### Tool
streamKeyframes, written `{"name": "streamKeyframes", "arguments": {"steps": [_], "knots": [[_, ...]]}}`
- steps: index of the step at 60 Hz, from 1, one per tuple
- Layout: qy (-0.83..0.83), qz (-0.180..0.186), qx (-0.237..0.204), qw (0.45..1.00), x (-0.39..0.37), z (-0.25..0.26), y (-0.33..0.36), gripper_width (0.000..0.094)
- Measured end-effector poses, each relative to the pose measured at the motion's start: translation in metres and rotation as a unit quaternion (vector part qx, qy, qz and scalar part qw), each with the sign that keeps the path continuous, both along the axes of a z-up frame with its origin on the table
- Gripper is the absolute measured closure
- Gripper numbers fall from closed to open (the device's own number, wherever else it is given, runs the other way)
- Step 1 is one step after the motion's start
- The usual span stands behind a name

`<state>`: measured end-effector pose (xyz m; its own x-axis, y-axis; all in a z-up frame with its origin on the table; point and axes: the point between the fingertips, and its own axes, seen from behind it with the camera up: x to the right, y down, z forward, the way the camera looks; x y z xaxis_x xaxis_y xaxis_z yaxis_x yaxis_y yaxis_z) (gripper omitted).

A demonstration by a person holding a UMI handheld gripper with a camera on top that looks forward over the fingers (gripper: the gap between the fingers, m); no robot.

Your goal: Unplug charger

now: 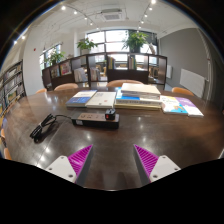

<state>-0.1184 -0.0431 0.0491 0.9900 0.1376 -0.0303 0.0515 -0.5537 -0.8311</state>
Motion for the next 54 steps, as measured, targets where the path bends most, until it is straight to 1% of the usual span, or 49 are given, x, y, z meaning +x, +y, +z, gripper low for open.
{"name": "streamKeyframes", "arguments": {"steps": [6, 13, 19, 21, 25, 29, 30, 35, 38, 39, 41, 42, 45, 49, 51, 54], "knots": [[-0.001, 0.003, 0.002, 1.0, -0.024, -0.012, 0.071, 0.0165], [0.004, -0.006, 0.015, 1.0, -0.041, -0.021, 0.141, 0.022], [-0.006, -0.014, 0.012, 1.0, -0.042, -0.033, 0.176, 0.0275], [-0.004, -0.019, 0.023, 1.0, -0.04, -0.03, 0.185, 0.03], [0.0, -0.043, 0.026, 0.999, -0.032, -0.031, 0.195, 0.0422], [0.01, -0.05, 0.026, 0.998, -0.028, -0.031, 0.196, 0.0483], [0.009, -0.059, 0.027, 0.998, -0.024, -0.032, 0.196, 0.0576], [0.007, -0.056, 0.032, 0.998, -0.025, -0.032, 0.195, 0.0584], [0.001, -0.053, 0.025, 0.998, -0.025, -0.032, 0.197, 0.0596], [-0.002, -0.052, 0.022, 0.998, -0.025, -0.032, 0.197, 0.0617], [-0.015, -0.047, 0.016, 0.999, -0.026, -0.032, 0.196, 0.0613], [-0.01, -0.032, 0.016, 0.999, -0.034, -0.031, 0.198, 0.0763], [-0.027, -0.031, 0.009, 0.999, -0.034, -0.032, 0.196, 0.0763], [-0.011, -0.04, 0.003, 0.999, -0.033, -0.032, 0.196, 0.0776], [-0.001, -0.043, -0.009, 0.999, -0.032, -0.032, 0.196, 0.0795], [-0.013, -0.031, -0.036, 0.999, -0.034, -0.031, 0.194, 0.0812]]}}
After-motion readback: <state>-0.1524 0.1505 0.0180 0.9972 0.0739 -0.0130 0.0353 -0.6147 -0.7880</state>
